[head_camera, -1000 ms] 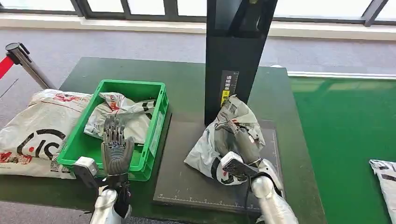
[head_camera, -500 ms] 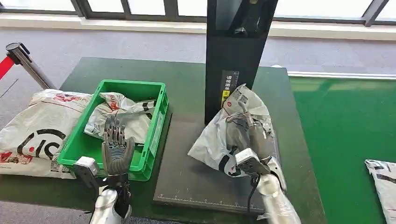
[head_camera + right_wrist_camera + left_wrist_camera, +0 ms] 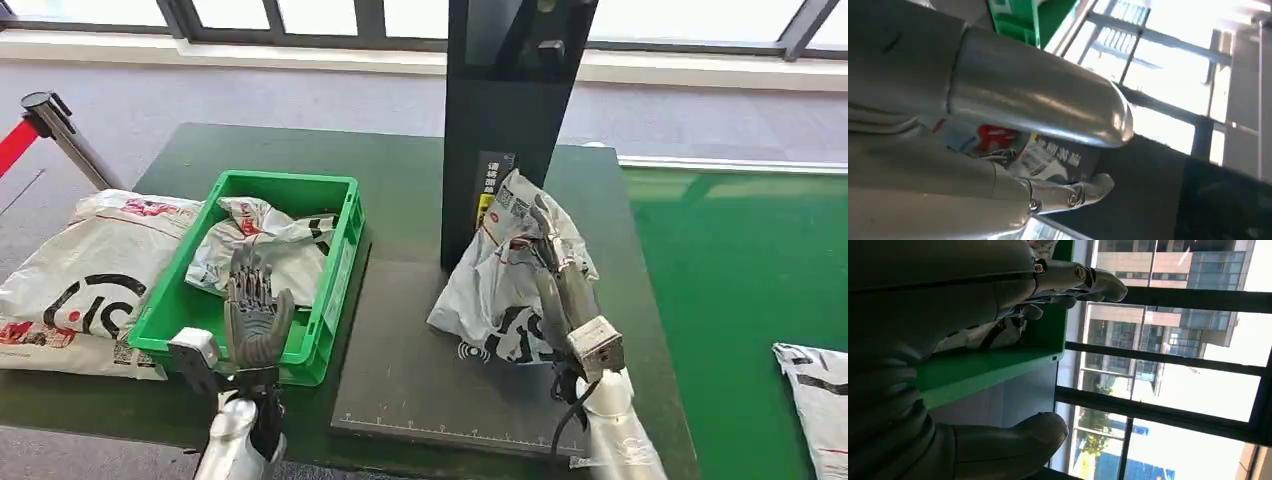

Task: Moved the parcel from conveyor to table for the left to box.

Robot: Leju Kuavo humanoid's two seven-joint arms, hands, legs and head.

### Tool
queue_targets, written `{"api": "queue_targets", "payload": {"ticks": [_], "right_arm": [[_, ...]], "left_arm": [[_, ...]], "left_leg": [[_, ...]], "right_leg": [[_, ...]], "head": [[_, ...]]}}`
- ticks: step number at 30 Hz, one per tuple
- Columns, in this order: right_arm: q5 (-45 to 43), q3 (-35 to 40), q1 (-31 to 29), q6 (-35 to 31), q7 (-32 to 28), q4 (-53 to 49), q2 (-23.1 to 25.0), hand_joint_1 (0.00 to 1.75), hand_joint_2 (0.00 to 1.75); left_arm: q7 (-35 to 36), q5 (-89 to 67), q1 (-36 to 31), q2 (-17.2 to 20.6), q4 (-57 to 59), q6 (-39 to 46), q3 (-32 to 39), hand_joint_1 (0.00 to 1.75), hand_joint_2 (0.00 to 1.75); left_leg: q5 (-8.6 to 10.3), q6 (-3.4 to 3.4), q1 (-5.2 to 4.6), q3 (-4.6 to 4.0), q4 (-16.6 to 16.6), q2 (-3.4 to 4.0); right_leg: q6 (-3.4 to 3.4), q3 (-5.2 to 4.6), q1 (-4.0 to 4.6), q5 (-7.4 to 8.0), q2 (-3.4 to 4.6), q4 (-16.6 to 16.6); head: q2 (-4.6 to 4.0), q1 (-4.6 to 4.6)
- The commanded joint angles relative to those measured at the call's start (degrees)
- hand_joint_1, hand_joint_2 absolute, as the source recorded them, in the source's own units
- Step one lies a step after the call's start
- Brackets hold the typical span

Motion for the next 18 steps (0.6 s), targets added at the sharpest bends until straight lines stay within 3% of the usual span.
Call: {"api": "queue_targets", "payload": {"ticks": [1, 7, 14, 16, 18], "right_arm": [[0.81, 11.94, -4.02, 2.88, 0.19, 4.85, -6.23, 0.00, 0.00], [-6.00, 16.81, -1.29, 14.37, 0.19, -6.51, -10.82, 0.00, 0.00], [-6.56, 14.61, -0.05, 15.86, 0.19, -9.09, -10.40, 0.00, 0.00], [-5.95, 12.28, 0.95, 11.68, 0.19, -10.70, -9.20, 0.00, 0.00], [-5.95, 12.28, 0.95, 11.68, 0.19, -10.70, -9.20, 0.00, 0.00]], "left_arm": [[0.30, 0.18, -2.26, -1.18, 7.58, 0.75, 2.48, 0.00, 1.75], [0.30, -0.07, -4.46, -0.90, 10.96, 1.02, 2.06, 0.00, 1.75], [0.30, -0.14, -4.02, -0.87, 10.48, 1.02, 2.10, 0.00, 1.75], [0.30, -0.32, -2.92, -1.19, 8.63, 1.08, 2.24, 0.00, 1.75], [0.30, -0.32, -2.92, -1.19, 8.63, 1.08, 2.24, 0.00, 1.75]], "left_leg": [[0.13, 0.03, -0.01, -0.25, -0.06, 0.11], [0.17, 0.05, -0.01, -0.35, -0.08, -0.12], [0.14, 0.06, -0.01, -0.24, -0.01, -0.48], [0.26, 0.10, 0.00, -0.45, -0.10, -0.39], [0.34, 0.14, 0.03, -0.55, -0.16, -0.32]], "right_leg": [[-0.04, -0.27, 0.00, 0.16, 0.04, -0.06], [-0.04, -0.30, 0.01, 0.15, -0.19, -0.09], [0.08, -0.11, -0.12, -0.01, -0.45, -0.01], [0.07, -0.33, -0.11, 0.13, -0.42, -0.10], [0.06, -0.42, -0.09, 0.22, -0.38, -0.18]], "head": [[0.00, 0.00], [0.00, 0.00], [0.00, 0.00], [0.00, 0.00], [0.00, 0.00]]}}
